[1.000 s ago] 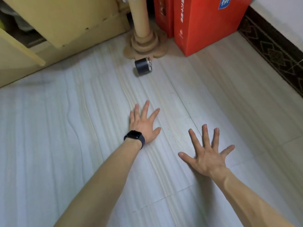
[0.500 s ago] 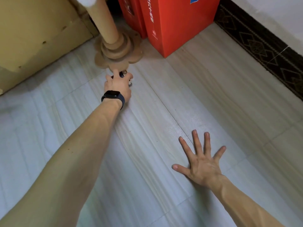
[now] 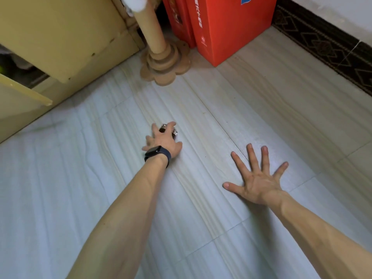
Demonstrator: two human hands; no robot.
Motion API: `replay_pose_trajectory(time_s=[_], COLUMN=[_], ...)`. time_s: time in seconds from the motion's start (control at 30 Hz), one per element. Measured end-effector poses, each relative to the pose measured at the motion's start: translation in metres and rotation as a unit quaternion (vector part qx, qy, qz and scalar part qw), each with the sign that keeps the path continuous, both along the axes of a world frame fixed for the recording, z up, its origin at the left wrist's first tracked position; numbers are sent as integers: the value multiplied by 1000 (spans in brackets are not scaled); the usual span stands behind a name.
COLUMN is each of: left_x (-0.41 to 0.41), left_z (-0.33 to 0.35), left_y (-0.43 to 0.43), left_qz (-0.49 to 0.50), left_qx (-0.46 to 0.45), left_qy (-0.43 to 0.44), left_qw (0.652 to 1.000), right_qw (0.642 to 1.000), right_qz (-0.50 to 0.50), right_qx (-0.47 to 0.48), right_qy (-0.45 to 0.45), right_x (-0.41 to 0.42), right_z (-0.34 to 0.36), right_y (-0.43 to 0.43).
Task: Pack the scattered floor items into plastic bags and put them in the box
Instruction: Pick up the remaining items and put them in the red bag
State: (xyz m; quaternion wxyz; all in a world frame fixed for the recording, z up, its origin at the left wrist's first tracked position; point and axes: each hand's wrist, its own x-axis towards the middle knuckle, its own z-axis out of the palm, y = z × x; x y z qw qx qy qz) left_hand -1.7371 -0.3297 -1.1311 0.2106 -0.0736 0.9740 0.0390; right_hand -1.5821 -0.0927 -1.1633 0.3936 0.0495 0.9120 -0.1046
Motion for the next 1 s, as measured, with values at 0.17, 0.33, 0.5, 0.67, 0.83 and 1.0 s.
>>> replay_pose_trajectory(time_s=[0.17,0.33,0.5,0.67,0.83,1.0], left_x=[63,130,194,259,322,408], left_z=[-6,3,38,56,76,131], left_y=[-22,-21,31,102,160,230], left_qz=[21,55,87,-73,-206,-353], left_qx=[60,196,392,376,358,382], left_qy=[8,-35,-40,-28,18,-17], left_qw=[998,979,915,924,911,854], right_qw=[1000,999,974,829,788,738], right_qz=[6,14,-118,-289,-367,-491], right_qx=[9,-2,-193,-479,-493,-432], right_qy=[9,38,13,-30,38,164], right_x=[0,14,48,128,221,349], right_z=[-1,4,42,85,100,160], right_y=[-1,-3,11,51,96,146])
